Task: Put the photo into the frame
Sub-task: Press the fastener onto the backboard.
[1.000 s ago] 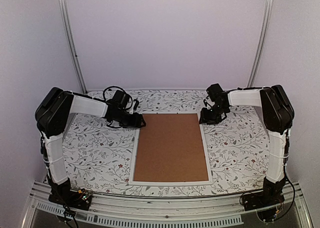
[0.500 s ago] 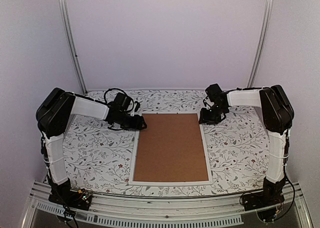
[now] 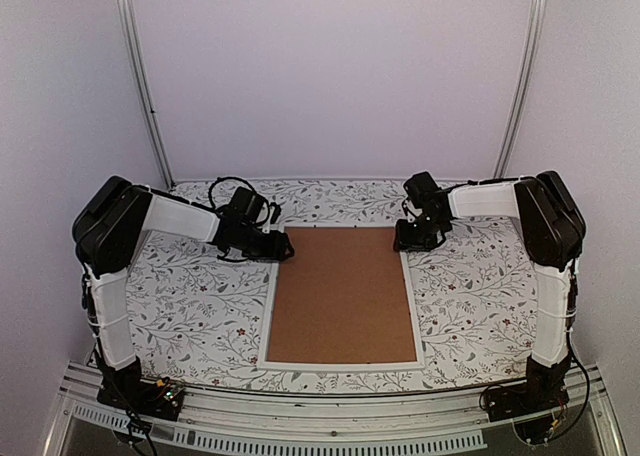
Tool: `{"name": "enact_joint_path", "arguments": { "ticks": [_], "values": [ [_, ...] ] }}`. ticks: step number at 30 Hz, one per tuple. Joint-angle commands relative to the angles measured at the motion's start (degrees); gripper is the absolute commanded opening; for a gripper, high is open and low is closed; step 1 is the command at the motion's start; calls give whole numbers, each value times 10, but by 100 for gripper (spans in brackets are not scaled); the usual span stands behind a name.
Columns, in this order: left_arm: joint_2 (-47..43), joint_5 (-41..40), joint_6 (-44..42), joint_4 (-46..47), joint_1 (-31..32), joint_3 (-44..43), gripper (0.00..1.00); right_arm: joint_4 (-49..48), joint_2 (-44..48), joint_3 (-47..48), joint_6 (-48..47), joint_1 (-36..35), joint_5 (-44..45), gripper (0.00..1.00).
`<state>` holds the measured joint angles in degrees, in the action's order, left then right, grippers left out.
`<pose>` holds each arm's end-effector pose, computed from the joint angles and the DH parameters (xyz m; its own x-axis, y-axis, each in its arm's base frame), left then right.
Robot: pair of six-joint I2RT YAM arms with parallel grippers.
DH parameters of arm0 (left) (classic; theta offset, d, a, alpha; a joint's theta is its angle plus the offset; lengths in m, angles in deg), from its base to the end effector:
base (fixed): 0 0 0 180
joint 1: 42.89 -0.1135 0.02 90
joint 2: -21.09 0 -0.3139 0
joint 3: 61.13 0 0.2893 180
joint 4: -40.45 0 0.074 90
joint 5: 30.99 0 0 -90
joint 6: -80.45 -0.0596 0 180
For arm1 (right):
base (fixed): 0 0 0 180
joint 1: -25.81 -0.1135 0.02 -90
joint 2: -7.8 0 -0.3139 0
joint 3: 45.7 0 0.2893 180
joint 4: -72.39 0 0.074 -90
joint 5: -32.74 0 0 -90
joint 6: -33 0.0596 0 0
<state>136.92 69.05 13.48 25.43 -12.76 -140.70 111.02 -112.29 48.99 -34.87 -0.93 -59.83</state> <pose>0.4039 -0.2464 0.1214 -0.8513 0.0487 -0.5224 0.2777 0.8866 -0.3699 0.4428 0.2261 0.1410 -0.9197 -0.0420 -0.3905 -0.1302 0.9706 0.2023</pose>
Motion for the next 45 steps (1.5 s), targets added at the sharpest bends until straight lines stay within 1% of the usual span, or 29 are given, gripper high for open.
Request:
{"name": "enact_joint_path", "arguments": {
  "ticks": [1,7,10,13,19,24,32,39,45],
  "values": [
    [8,16,5,-10,21,15,63,16,-20,-24,8,-20,-13,45],
    [4,6,5,-14,22,13,64,-16,25,-25,-6,-18,-67,46],
    [4,5,6,-15,21,12,64,-21,58,-19,-7,-16,-76,47],
    [4,4,8,-14,21,12,64,2,79,-5,-9,-12,-57,47],
    [2,16,14,-15,22,15,63,74,67,26,-20,-6,43,47],
    [-15,22,30,-15,31,31,62,101,50,36,-25,0,55,46],
    [-49,17,64,-3,56,64,62,127,33,45,-31,0,60,41],
    [-60,13,84,5,74,81,62,140,26,40,-34,0,81,41],
    [-68,6,86,5,75,89,62,147,34,37,-34,0,106,41]
  ]
}}
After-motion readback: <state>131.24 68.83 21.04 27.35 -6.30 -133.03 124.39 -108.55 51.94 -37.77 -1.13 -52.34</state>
